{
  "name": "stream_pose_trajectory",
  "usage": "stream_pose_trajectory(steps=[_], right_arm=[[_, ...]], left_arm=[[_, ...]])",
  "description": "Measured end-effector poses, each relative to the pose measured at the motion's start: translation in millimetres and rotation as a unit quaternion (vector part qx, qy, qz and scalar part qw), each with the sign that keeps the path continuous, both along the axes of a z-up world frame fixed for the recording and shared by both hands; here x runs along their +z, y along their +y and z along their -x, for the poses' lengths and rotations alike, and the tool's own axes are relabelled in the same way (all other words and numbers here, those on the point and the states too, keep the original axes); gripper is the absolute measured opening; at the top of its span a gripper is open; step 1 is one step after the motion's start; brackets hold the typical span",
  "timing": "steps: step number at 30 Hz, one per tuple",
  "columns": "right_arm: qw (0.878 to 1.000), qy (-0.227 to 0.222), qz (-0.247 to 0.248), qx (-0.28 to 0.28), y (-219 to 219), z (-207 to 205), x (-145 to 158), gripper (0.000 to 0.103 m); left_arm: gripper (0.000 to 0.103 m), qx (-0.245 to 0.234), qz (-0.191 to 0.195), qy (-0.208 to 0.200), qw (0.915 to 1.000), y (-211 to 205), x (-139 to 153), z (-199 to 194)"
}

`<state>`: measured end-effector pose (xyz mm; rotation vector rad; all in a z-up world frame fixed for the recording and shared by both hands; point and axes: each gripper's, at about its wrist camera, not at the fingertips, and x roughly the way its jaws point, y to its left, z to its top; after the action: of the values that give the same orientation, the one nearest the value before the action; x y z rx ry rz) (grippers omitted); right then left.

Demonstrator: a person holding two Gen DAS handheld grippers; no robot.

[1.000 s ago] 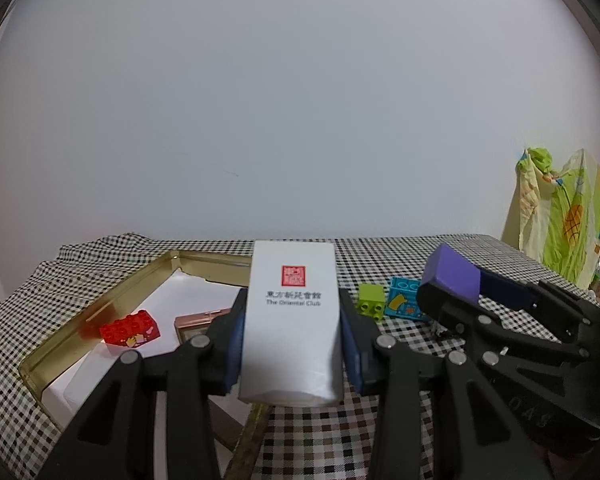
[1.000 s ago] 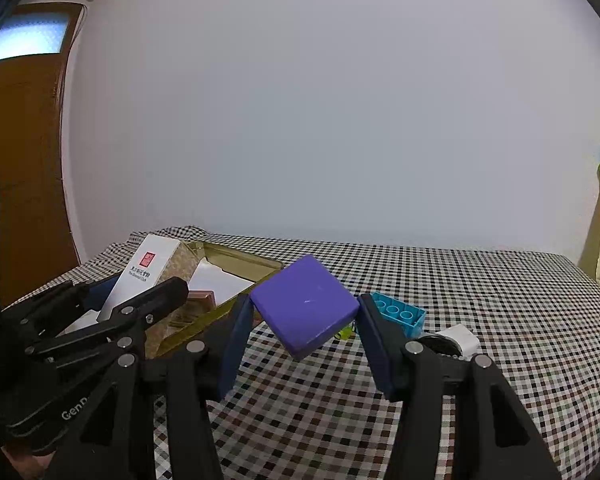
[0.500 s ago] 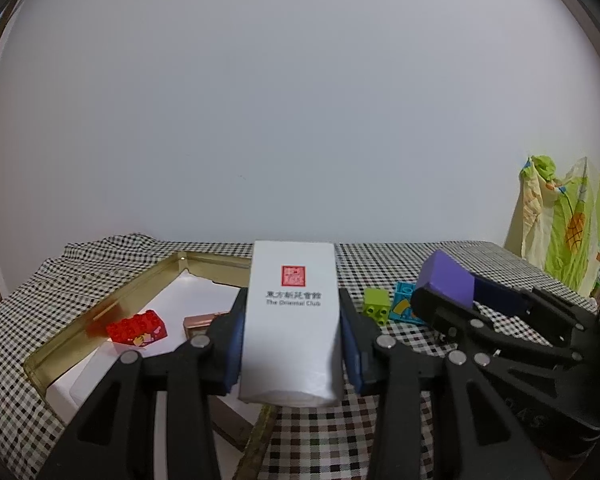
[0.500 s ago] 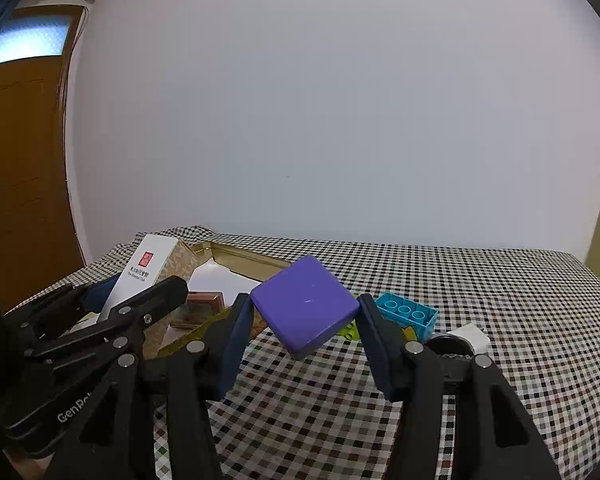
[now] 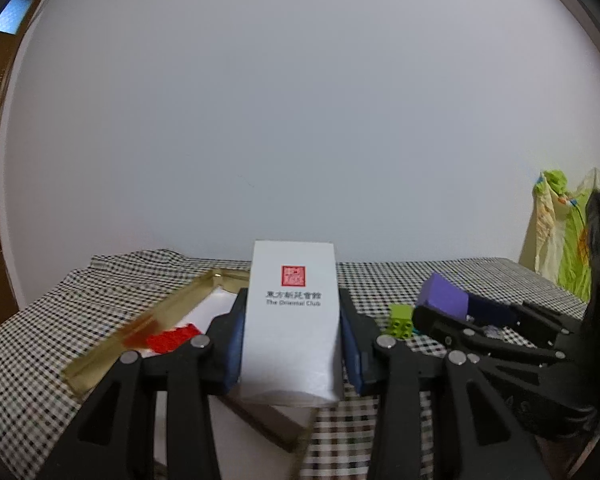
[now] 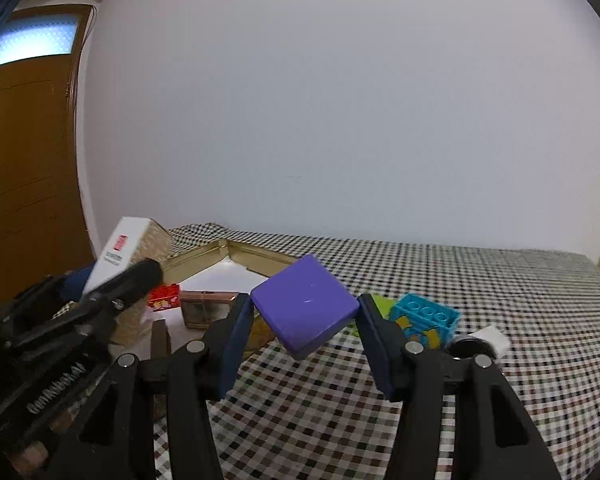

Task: Organize rigid objects
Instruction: 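Lift and carry the white card box and purple block toward the tray, then lower the card box and purple block into the tray and open both tools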

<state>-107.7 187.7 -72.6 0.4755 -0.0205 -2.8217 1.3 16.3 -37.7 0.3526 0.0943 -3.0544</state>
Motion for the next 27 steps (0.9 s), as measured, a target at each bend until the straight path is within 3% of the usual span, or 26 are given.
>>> stream_pose_trajectory(steps=[9, 13, 19, 27], right_arm=[[0.998, -0.045, 0.007, 0.044, -9, 26, -1, 0.056], [0.997, -0.053, 0.003, 0.063, -15, 35, 1, 0.056], [0.993, -0.078, -0.001, 0.093, -40, 40, 15, 0.056], [0.985, -0.116, -0.028, 0.128, -65, 49, 3, 0.056]], left_arm=[[0.04, 0.03, 0.007, -0.041, 0.9987, -56, 9, 14], [0.04, 0.03, 0.002, -0.085, 0.9959, -78, 7, 33], [0.04, 0.025, -0.011, -0.146, 0.9889, -94, 1, 65], [0.04, 0.031, -0.001, -0.182, 0.9829, -100, -5, 89]])
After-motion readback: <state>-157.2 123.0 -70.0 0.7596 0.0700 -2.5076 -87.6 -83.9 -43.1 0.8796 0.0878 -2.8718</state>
